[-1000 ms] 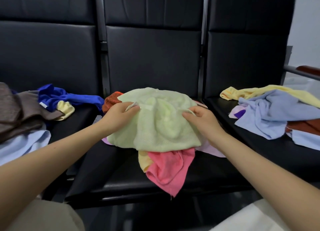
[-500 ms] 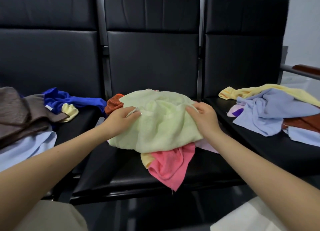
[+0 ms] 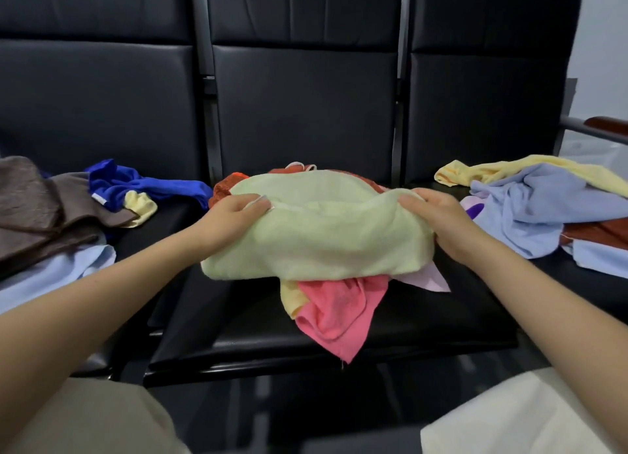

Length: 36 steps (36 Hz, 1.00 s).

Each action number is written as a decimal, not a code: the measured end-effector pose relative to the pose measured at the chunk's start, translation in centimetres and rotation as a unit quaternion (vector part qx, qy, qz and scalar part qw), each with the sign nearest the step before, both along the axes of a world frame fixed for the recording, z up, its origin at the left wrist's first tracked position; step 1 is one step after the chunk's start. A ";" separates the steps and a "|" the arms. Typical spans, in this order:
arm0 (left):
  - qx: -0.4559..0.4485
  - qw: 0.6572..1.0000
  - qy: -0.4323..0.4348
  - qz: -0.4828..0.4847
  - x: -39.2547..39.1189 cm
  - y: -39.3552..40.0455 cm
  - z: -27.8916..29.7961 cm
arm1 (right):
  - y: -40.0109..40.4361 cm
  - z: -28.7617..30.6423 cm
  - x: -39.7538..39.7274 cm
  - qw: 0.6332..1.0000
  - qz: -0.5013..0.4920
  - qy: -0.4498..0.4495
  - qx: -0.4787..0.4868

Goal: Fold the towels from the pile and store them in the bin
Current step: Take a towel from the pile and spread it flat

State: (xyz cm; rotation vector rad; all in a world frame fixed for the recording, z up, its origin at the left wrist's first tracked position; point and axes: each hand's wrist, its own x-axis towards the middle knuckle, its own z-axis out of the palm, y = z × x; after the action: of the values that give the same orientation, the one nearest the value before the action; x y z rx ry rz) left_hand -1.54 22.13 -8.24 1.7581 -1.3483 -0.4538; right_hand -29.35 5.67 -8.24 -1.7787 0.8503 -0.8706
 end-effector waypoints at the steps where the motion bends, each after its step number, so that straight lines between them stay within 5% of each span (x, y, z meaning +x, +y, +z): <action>1: 0.018 1.000 0.016 -0.017 -0.2 0.4 -0.2 | 0.2 -0.1 -0.6 0.999 0.026 0.015 0.010; 6: 0.173 0.979 -0.037 -0.097 -2.4 1.5 -3.4 | 1.5 -1.7 -3.1 0.966 0.146 0.211 0.034; 10: 0.165 0.968 -0.139 -0.125 -3.2 2.2 -3.5 | 1.9 -2.7 -4.7 0.933 0.150 0.324 -0.038; 17: 0.011 0.970 -0.222 -0.100 -0.1 2.3 -1.5 | 2.3 0.2 -6.9 0.981 0.079 0.146 -0.101; 21: -0.029 0.975 -0.206 -0.078 0.2 1.7 -1.2 | 1.8 0.5 -5.8 0.984 0.083 0.131 -0.089; 27: 0.045 0.992 -0.117 -0.006 0.2 -0.3 -1.2 | 0.3 0.4 -2.0 0.993 0.055 0.086 -0.052; 36: -0.115 0.971 -0.184 0.101 4.3 -2.1 -1.8 | -1.3 -0.3 1.9 0.995 -0.024 0.034 -0.094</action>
State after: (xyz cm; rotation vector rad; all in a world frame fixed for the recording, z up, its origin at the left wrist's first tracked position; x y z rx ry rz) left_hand 2.74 20.00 -10.07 1.8142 -1.3870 0.1476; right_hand -27.45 4.38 -8.50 -1.9681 0.8817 -0.9529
